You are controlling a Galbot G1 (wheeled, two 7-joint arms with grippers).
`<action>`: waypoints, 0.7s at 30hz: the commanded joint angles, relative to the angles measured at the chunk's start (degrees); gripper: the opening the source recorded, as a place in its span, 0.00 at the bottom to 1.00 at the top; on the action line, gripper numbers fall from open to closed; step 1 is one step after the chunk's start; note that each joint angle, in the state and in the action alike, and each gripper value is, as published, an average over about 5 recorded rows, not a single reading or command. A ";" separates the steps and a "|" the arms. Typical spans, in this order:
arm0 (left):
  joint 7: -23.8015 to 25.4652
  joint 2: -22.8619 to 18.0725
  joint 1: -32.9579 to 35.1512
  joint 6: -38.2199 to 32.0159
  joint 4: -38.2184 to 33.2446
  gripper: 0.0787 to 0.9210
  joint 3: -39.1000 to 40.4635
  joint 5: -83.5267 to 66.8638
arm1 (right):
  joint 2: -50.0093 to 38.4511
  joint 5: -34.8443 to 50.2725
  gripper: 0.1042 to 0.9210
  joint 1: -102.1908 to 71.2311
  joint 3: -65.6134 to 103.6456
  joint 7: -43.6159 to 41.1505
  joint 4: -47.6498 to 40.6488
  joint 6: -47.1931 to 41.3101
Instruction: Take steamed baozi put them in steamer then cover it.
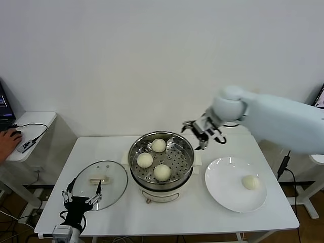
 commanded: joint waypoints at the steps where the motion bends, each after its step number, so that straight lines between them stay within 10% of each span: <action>1: 0.16 0.75 -0.33 -0.14 0.16 0.88 0.24 -1.36 | -19.41 0.40 0.88 -9.35 3.76 -0.86 4.13 -9.91; 21: 0.68 1.77 -0.31 0.08 0.83 0.88 0.69 -0.77 | -18.03 -18.84 0.88 -48.99 36.20 -1.88 -12.45 -1.35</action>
